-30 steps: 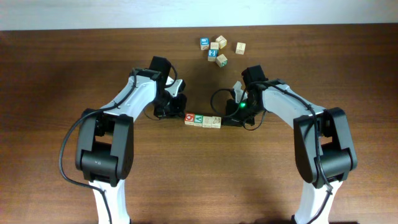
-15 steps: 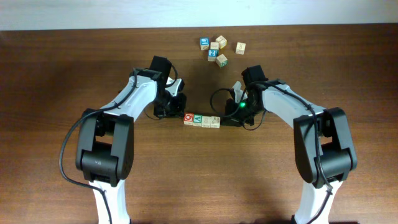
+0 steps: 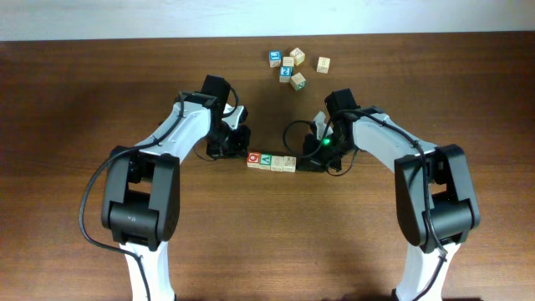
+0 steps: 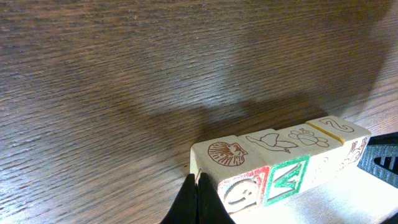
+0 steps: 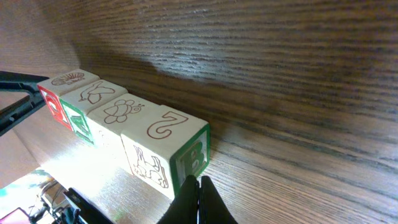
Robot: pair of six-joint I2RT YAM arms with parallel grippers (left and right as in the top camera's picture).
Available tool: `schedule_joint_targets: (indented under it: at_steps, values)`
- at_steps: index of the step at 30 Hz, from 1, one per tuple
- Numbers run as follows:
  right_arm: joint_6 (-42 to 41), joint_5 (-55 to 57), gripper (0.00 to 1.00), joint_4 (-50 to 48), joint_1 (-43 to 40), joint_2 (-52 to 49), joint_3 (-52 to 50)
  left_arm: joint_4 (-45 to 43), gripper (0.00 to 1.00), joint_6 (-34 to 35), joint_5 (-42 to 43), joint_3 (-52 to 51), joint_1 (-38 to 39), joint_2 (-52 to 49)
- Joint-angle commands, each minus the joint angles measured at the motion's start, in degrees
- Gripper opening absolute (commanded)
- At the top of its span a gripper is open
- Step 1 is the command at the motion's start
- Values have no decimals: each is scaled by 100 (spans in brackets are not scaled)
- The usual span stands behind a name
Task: Rotate 4 blocks
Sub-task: 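Hold the row clamped between both grippers, pressing the ends inward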
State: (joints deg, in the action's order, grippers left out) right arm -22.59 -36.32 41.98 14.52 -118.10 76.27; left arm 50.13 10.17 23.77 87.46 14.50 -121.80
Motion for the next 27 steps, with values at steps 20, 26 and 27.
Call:
schedule_joint_targets:
  at_steps: [20, 26, 27]
  values:
    - [-22, -422, 5, -437, 240, -48, -39, 9, 0, 55, 87, 92, 13, 44]
    - [-22, -422, 5, -431, 240, 238, -31, 9, 0, 55, 87, 92, 13, 44]
    - [-24, -422, 5, -431, 240, 299, -31, 9, 0, 55, 87, 92, 13, 44]
